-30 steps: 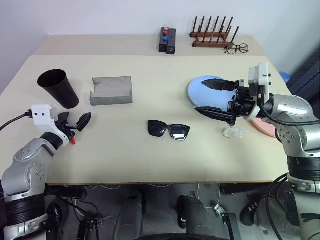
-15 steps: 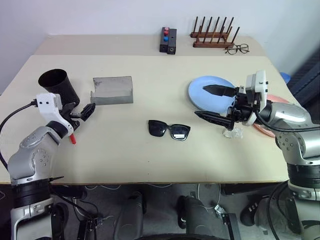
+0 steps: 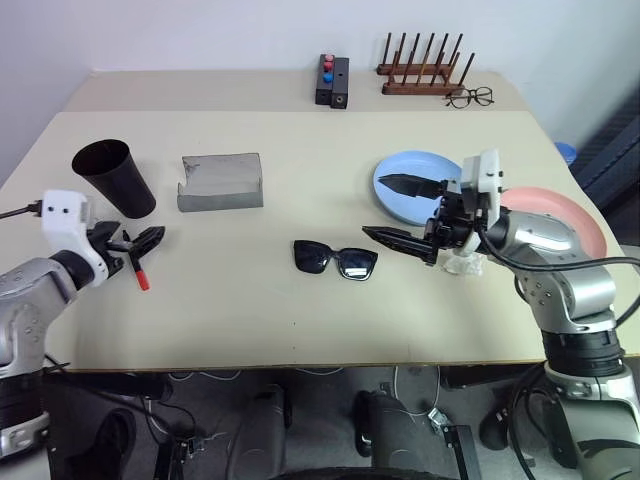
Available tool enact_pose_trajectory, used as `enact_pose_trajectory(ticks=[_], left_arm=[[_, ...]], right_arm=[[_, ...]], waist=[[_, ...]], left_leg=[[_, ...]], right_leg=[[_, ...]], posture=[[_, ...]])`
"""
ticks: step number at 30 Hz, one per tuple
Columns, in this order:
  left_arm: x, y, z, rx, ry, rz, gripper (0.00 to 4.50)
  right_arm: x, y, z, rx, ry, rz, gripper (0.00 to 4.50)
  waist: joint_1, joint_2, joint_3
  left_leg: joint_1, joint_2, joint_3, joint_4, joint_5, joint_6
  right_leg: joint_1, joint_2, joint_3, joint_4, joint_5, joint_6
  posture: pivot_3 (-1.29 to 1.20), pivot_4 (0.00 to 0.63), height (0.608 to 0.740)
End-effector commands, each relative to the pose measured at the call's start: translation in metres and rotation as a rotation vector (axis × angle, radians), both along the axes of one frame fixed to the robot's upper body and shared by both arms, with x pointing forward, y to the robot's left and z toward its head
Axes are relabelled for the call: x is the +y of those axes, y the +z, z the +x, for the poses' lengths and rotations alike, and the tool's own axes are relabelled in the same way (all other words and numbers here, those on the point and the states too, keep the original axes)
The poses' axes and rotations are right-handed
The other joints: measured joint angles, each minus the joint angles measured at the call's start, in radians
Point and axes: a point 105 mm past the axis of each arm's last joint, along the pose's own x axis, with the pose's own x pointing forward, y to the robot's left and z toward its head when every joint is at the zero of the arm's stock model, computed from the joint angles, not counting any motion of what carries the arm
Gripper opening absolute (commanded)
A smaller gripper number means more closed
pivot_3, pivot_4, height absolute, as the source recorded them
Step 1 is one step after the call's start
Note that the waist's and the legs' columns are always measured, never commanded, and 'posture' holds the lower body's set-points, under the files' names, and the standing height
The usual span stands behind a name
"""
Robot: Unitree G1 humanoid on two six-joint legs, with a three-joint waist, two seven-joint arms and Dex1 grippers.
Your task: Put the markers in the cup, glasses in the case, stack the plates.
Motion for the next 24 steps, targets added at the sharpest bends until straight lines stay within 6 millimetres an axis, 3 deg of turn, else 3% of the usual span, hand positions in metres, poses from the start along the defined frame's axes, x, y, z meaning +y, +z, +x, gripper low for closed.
enact_pose_trajectory(ticks=[1,5,9,11,17,24], left_arm=[[0.002,0.025,-0.015,0.017,0.011,0.015,4.5],[0.003,0.027,-0.021,0.071,0.094,0.063,4.5],[0.023,0.029,-0.03,0.124,0.246,0.093,4.5],[0.029,0.029,-0.031,0.149,0.33,0.03,4.5],[0.025,0.029,-0.027,0.148,0.368,-0.015,4.5],[0.02,0.009,-0.021,0.22,0.438,-0.086,4.5]], right_arm=[[0.009,0.012,-0.001,-0.071,0.051,0.003,4.47],[0.01,0.007,0.003,-0.075,0.071,0.003,4.47],[0.018,0.006,0.003,-0.083,0.09,0.013,4.47],[0.02,0.006,0.002,-0.085,0.098,0.023,4.47],[0.02,0.005,0.003,-0.088,0.1,0.029,4.47],[0.02,0.002,-0.002,-0.085,0.078,0.05,4.47]], waist=[[0.002,0.0,0.0],[0.007,0.0,0.0],[0.002,0.0,0.0],[0.001,0.0,0.0],[0.003,-0.001,0.0],[0.004,-0.002,-0.001]], left_leg=[[0.0,0.0,0.0,0.0,0.0,0.0],[0.0,0.0,0.0,0.0,0.0,0.0],[0.0,0.0,0.0,-0.001,0.0,0.0],[0.0,0.0,0.0,-0.001,0.0,0.0],[0.0,0.0,-0.001,0.0,0.0,0.0],[0.0,-0.001,-0.001,0.0,0.001,-0.001]], right_leg=[[0.0,0.0,0.0,0.0,0.0,0.0],[0.0,0.0,0.0,-0.001,0.0,0.0],[0.0,0.0,0.0,0.0,0.0,0.0],[0.0,0.0,0.0,0.0,0.0,0.0],[0.0,0.001,0.0,0.001,0.001,0.003],[0.001,0.001,0.0,0.001,0.001,0.003]], posture=[[0.0,0.15,0.74],[0.0,0.15,0.74],[0.0,0.15,0.74],[0.0,0.15,0.74],[0.0,0.15,0.74],[0.0,0.15,0.74]])
